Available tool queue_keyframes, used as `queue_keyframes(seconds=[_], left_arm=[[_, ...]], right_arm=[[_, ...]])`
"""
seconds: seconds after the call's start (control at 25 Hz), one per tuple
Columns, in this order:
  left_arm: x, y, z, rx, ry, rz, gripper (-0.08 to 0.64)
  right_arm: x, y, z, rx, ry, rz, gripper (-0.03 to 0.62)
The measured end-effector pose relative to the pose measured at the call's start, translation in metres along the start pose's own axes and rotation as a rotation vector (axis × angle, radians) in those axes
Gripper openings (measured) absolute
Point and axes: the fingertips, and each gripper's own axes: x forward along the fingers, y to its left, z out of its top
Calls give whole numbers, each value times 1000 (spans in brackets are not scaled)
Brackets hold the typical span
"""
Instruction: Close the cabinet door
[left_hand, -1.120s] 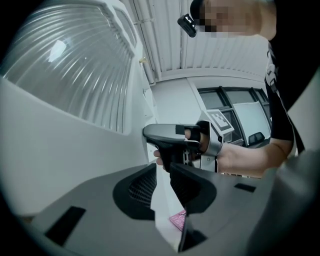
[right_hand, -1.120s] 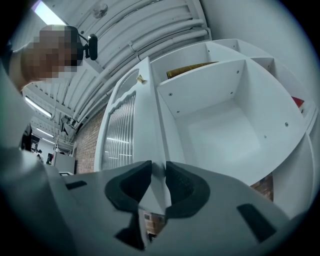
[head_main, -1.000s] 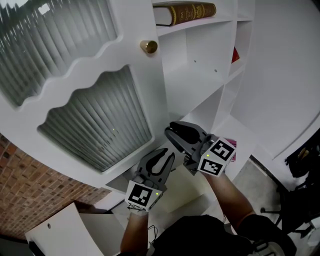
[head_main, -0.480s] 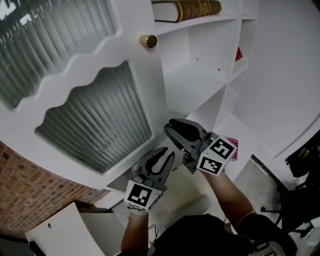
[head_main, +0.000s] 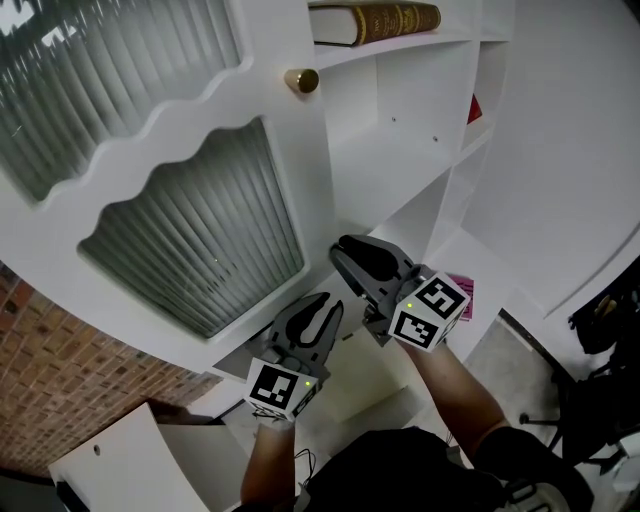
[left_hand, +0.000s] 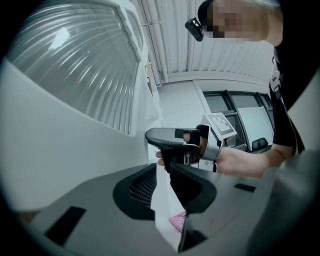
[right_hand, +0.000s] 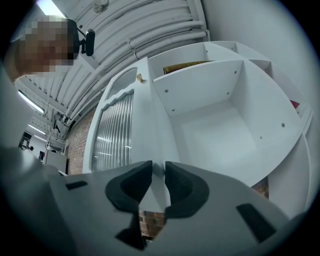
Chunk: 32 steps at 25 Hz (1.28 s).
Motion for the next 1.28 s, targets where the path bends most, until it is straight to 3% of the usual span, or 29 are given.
queue_keyframes(seconds=[0.28, 0.84, 1.28], left_arm=[[-14, 1, 1, -32, 4, 21, 87], [-41, -29, -10, -63, 7, -25, 51], [-94, -54, -22, -150, 19, -58, 9]], right_arm=[[-10, 4, -10, -32, 41, -57, 89], [-60, 31, -25, -49, 77, -169, 63], [-106, 86, -62, -67, 151, -247, 40]])
